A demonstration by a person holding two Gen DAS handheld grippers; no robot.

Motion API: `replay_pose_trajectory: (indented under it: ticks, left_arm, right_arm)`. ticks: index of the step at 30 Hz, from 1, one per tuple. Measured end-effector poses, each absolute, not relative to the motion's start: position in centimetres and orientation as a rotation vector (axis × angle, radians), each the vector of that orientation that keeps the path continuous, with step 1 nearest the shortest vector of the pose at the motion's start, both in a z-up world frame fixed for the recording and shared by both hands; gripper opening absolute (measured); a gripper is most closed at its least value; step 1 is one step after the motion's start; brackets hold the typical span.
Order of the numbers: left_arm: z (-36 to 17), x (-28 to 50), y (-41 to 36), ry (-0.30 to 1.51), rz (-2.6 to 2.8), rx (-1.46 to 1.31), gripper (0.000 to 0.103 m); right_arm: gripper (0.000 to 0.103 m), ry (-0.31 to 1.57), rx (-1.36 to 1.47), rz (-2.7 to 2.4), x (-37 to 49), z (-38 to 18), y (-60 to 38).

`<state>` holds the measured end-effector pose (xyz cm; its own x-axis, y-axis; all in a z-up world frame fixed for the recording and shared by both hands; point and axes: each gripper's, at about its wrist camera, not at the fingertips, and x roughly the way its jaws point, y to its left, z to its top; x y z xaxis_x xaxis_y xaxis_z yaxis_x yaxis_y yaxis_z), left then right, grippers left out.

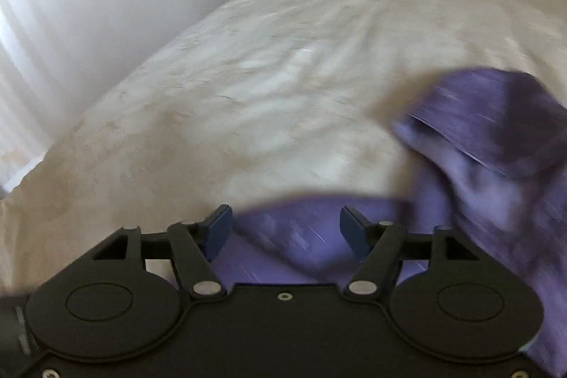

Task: Fold large clothes

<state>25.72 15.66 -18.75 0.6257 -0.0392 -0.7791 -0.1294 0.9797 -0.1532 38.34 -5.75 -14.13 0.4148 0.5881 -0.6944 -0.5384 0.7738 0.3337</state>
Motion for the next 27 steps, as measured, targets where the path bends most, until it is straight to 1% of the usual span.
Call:
replay_pose_trajectory:
  ticks: [1, 3, 4, 5, 6, 12, 14, 15, 16, 20, 27]
  left_arm:
    - [-18.6, 26.2, 15.2, 0.887, 0.029, -0.196, 0.074]
    - [-18.9, 27.6, 14.0, 0.900, -0.025, -0.182, 0.078]
    - [-19.2, 28.2, 13.6, 0.910, -0.044, -0.173, 0.079]
    - [-19.6, 28.7, 12.9, 0.915, -0.057, -0.160, 0.080]
    - [-20.0, 29.3, 12.4, 0.915, -0.068, -0.143, 0.082]
    - [-24.2, 32.0, 12.0, 1.009, -0.043, -0.022, 0.084]
    - [-25.4, 32.6, 12.5, 1.052, -0.022, 0.003, 0.089]
    - [-25.8, 32.8, 12.7, 1.067, -0.020, 0.000, 0.096]
    - [-26.0, 33.0, 13.0, 1.076, -0.016, -0.002, 0.098]
    - [-24.9, 32.7, 12.7, 1.089, -0.007, -0.001, 0.098]
    - [-20.8, 27.9, 11.5, 1.068, -0.036, -0.088, 0.098]
  right_arm:
    - [0.071, 0.915, 0.060, 0.665, 37.3, -14.5, -7.6]
    - [0.072, 0.950, 0.070, 0.600, 35.5, -15.1, -10.4]
    - [0.076, 0.969, 0.082, 0.565, 34.7, -15.7, -11.8]
    - [0.078, 0.990, 0.093, 0.535, 34.0, -16.2, -13.0]
    - [0.078, 1.012, 0.103, 0.508, 33.3, -16.9, -14.2]
    - [0.078, 1.118, 0.112, 0.327, 31.9, -20.1, -19.3]
    - [0.077, 1.157, 0.105, 0.234, 32.1, -21.7, -21.2]
    - [0.075, 1.158, 0.121, 0.224, 32.1, -21.9, -21.9]
    - [0.075, 1.155, 0.155, 0.237, 32.1, -22.1, -22.5]
    - [0.078, 1.132, 0.211, 0.248, 31.7, -20.7, -23.4]
    - [0.078, 1.058, 0.409, 0.182, 28.0, -17.2, -28.2]
